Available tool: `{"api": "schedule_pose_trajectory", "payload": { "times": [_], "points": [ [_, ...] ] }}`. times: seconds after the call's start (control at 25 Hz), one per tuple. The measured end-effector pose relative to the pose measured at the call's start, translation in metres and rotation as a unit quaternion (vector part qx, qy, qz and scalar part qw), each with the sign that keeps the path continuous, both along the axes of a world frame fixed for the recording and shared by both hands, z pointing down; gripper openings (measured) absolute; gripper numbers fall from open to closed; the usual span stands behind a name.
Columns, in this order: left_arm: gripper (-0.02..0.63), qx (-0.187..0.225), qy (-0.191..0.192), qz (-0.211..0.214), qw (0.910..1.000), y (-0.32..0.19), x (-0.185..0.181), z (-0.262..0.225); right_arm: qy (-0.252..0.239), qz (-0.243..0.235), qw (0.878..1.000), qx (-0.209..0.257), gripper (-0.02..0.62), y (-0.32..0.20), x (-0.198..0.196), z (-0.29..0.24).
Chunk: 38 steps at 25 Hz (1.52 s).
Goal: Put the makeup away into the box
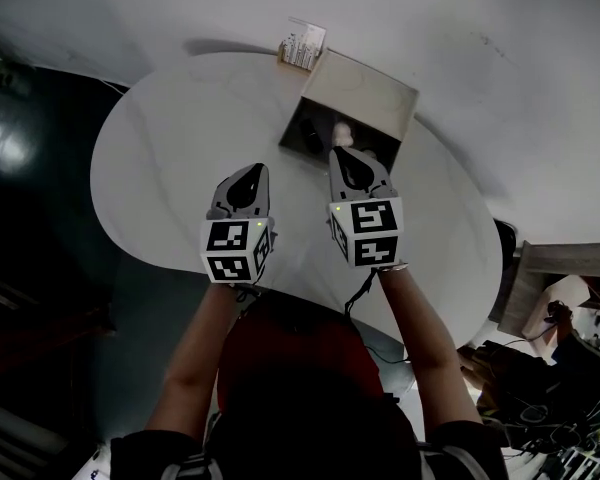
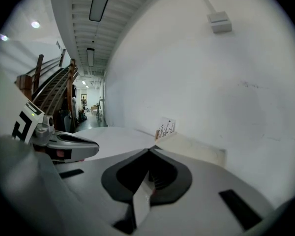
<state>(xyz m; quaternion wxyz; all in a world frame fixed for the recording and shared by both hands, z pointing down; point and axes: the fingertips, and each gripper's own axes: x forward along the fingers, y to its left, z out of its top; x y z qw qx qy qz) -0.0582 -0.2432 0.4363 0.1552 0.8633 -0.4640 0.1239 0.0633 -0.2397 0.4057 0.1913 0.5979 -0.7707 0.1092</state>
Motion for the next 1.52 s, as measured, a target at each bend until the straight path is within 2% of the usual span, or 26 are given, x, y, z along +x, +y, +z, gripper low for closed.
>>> {"api": "schedule_pose_trajectory", "payload": {
  "times": [0.52,1.04,1.52],
  "points": [
    [0.021,0.028,-0.012,0.034,0.9989,0.021,0.008,-0.019,-0.038,0.042,0.998,0.038,0.015,0.047,0.015,-0.025],
    [0.021,0.045,-0.006,0.065,0.9969,0.049,0.017,-0.033,-0.051,0.077,0.995,0.045,0.014,0.092,0.018,-0.030],
    [0.021,0.056,0.002,0.088,0.9946,0.069,0.016,-0.043,-0.091,0.114,0.988,0.051,0.014,0.125,0.019,-0.030]
  ]
}}
